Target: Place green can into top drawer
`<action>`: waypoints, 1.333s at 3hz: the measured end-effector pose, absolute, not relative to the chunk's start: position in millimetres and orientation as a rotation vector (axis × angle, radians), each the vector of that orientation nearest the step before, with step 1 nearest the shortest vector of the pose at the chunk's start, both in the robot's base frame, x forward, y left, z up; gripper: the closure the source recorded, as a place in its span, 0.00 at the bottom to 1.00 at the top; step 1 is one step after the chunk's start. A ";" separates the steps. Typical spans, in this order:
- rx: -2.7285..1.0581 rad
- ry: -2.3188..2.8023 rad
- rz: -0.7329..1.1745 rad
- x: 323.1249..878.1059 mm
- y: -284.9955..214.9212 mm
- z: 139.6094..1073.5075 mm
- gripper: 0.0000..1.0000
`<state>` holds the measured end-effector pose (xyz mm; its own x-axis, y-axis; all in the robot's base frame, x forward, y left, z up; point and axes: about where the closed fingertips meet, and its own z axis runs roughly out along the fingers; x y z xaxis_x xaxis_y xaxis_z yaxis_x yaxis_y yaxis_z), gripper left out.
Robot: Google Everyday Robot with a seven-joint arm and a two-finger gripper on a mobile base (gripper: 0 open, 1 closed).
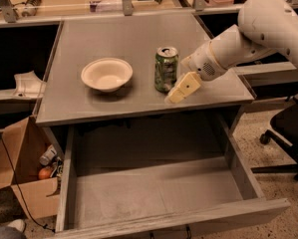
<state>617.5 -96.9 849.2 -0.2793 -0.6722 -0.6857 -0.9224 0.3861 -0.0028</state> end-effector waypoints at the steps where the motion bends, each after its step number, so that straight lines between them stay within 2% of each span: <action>1: -1.322 2.014 0.579 624.3 -94.8 853.4 0.00; 4: -1.301 1.972 0.643 635.4 -72.6 843.9 0.00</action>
Offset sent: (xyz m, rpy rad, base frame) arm 0.0351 0.0292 0.0230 0.1559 -0.0577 0.0254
